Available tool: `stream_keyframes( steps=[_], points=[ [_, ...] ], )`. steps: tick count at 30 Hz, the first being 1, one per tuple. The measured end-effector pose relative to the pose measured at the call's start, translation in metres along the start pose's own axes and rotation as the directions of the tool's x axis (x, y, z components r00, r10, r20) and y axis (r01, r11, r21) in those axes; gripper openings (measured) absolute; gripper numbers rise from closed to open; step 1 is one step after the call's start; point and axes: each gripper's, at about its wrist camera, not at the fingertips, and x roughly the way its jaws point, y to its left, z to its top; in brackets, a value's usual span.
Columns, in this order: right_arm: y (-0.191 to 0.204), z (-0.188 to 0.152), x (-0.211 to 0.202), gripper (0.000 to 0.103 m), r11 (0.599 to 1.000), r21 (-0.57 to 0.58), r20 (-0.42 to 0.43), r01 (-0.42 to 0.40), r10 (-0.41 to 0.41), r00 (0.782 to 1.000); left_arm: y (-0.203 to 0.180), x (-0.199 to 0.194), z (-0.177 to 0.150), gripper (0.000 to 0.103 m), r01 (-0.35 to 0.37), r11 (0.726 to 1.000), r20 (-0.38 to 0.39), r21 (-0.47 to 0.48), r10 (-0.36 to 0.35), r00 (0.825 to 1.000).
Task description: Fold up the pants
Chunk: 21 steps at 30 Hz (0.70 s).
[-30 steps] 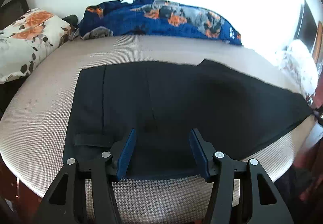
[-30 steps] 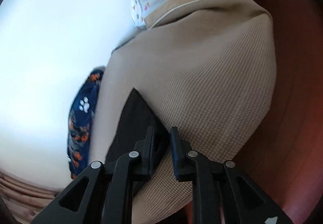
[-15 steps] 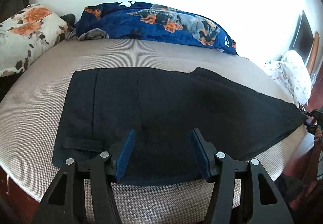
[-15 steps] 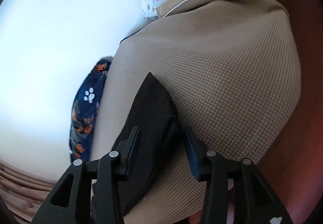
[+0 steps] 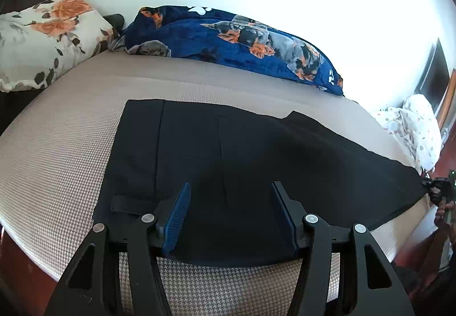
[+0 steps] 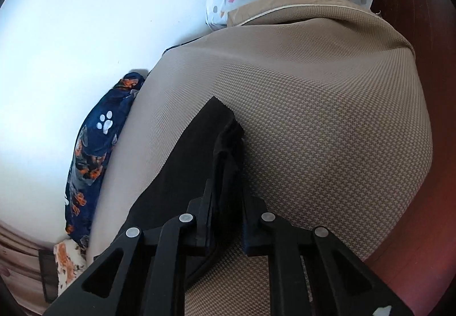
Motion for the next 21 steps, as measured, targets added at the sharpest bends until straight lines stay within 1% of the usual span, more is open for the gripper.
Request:
stream_keyframes(
  steps=[3, 9, 13, 16, 18, 21],
  points=[
    [0.011, 0.000, -0.006, 0.014, 1.000, -0.028, 0.014, -0.001, 0.001, 1.000, -0.005, -0.001, 0.000, 0.058, -0.003, 1.000, 0.004, 0.019, 0.003, 1.000],
    [0.048, 0.000, -0.017, 0.014, 0.993, -0.110, 0.036, -0.034, 0.039, 0.999, -0.019, 0.000, -0.002, 0.059, -0.027, 0.997, 0.012, 0.076, 0.026, 1.000],
    [0.066, -0.006, -0.016, 0.014, 0.988, -0.144, 0.025, -0.057, 0.061, 0.998, -0.026, 0.001, -0.002, 0.062, -0.072, 0.991, 0.019, 0.116, 0.070, 0.997],
    [0.081, -0.011, -0.014, 0.014, 0.981, -0.175, 0.007, -0.079, 0.081, 0.997, -0.029, 0.001, -0.001, 0.066, -0.108, 0.985, 0.032, 0.134, 0.105, 0.994],
    [0.094, -0.016, -0.012, 0.014, 0.975, -0.208, -0.004, -0.081, 0.082, 0.997, -0.028, 0.001, -0.002, 0.068, -0.119, 0.984, 0.034, 0.136, 0.115, 0.993],
    [0.112, -0.026, -0.009, 0.014, 0.964, -0.249, -0.026, -0.097, 0.094, 0.995, -0.027, 0.003, -0.002, 0.069, -0.139, 0.981, 0.031, 0.135, 0.136, 0.990]
  ],
)
